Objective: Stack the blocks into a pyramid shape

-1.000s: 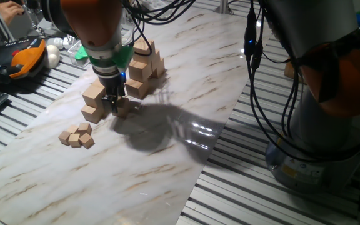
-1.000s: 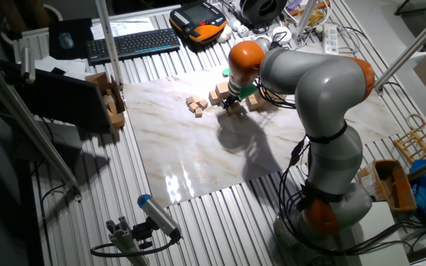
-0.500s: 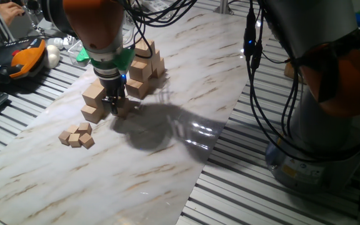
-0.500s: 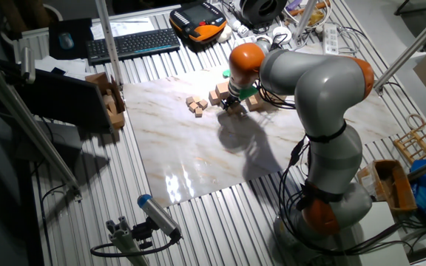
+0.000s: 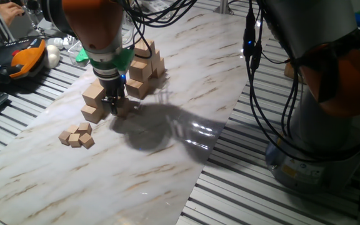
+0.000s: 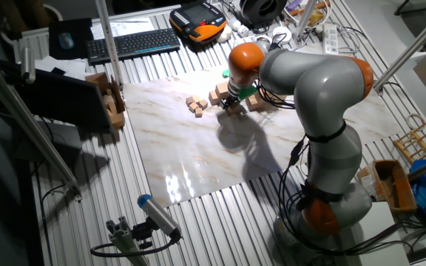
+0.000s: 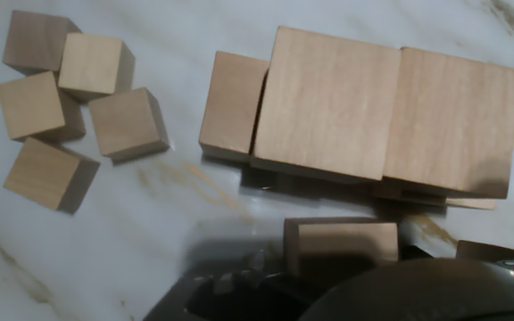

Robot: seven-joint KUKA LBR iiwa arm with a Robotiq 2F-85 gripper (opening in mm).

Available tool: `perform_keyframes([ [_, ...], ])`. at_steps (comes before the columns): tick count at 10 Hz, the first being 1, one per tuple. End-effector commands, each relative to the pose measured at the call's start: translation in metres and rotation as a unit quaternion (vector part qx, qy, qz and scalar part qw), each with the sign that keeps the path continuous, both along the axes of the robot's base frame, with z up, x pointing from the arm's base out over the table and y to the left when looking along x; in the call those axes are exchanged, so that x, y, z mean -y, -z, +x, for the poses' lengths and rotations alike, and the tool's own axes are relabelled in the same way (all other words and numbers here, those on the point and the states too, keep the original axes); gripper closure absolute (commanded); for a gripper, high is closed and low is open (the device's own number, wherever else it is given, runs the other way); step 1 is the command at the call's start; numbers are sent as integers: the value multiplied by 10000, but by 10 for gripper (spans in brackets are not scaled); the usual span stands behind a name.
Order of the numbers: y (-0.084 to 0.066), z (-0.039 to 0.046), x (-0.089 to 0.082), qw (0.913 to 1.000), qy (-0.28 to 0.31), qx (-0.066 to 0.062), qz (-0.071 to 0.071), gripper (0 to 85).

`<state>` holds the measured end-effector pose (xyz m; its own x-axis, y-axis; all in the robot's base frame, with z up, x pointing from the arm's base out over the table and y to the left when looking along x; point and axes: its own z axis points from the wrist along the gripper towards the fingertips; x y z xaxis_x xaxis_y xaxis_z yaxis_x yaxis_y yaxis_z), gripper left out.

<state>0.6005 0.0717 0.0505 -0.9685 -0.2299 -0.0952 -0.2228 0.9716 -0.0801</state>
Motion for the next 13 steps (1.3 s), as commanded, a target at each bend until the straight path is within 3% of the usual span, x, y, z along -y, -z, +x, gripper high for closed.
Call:
perform_keyframes([
  [1,1,4,7,10000,0,15,-21,170],
  [2,8,10,19,10000,22,31,-19,170],
  [3,12,15,33,10000,29,39,-18,340],
  [5,18,15,49,10000,44,40,-16,340],
  [6,19,15,51,10000,52,33,-7,510],
  [7,16,13,51,10000,31,1,-3,510],
  [9,14,10,56,10000,20,-84,34,850],
  [13,-41,-6,53,9998,134,-79,84,850],
])
